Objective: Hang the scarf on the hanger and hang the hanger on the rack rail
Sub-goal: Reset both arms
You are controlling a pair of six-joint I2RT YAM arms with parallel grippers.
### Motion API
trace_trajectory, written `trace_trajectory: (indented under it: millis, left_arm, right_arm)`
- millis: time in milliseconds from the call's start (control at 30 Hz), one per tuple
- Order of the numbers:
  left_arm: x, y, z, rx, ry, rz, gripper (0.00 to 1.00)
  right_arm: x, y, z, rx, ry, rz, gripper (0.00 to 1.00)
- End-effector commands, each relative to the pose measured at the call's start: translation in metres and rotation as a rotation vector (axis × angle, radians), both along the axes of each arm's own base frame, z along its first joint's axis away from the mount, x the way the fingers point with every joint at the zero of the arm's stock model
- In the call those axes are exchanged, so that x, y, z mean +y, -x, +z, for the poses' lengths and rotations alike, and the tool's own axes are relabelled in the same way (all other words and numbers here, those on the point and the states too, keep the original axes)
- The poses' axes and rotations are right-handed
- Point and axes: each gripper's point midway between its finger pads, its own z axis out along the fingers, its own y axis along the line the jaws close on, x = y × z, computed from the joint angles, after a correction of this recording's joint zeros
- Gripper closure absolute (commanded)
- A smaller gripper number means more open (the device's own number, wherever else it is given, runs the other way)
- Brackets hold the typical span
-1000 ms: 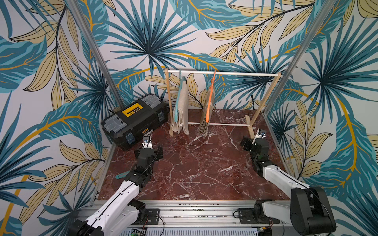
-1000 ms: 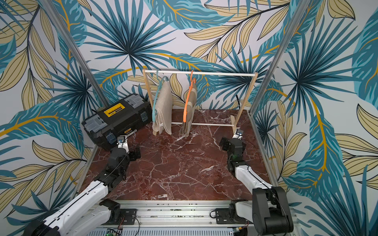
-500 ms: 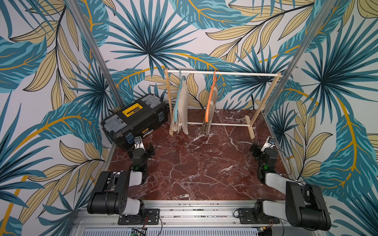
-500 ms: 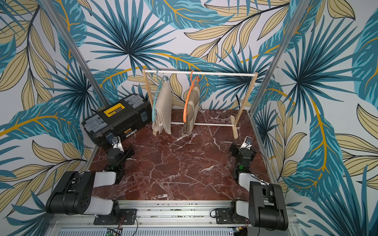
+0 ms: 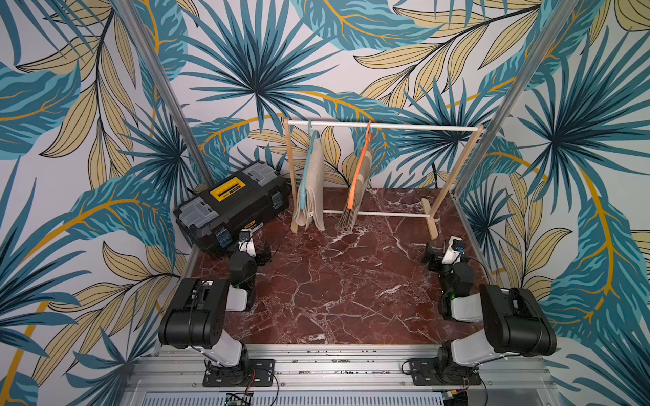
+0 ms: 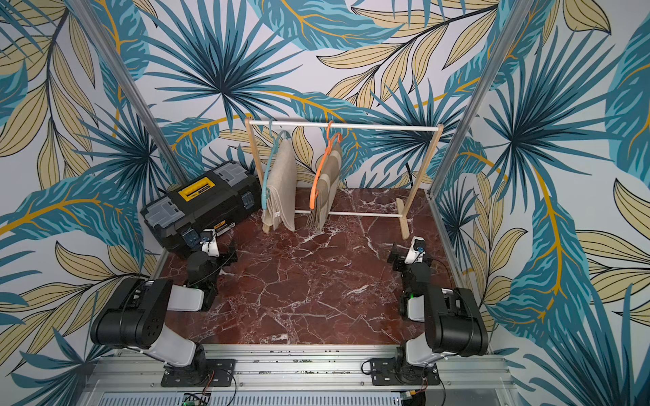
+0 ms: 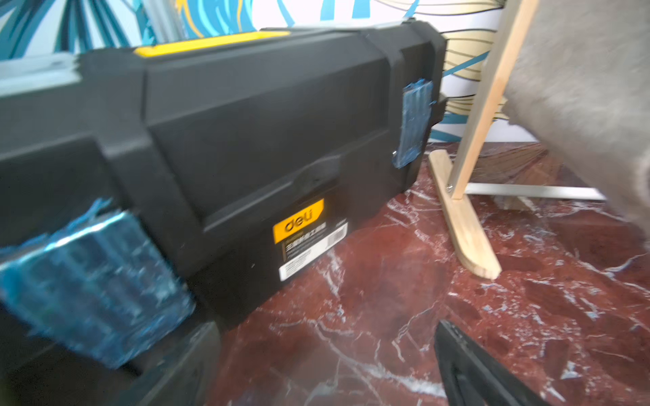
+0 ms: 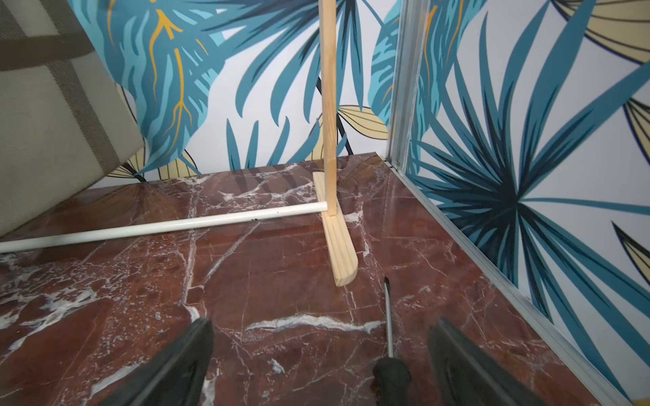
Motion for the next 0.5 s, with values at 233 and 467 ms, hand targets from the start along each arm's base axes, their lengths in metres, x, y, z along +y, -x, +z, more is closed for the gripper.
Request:
trace_trajectory:
  millis: [233, 467]
  left_arm:
    - [-0.031, -0.004, -0.001, 0.022, -0.058, -0.166, 0.00]
    - [-0.028, -0.006, 0.000, 0.030, -0.055, -0.144, 0.00]
  right_arm:
    - [0.007, 0.000, 0.016, -0.066, 0.021, 0.037, 0.01]
    - [0.007, 0.000, 0.015, -0.063, 0.020, 0.036, 0.01]
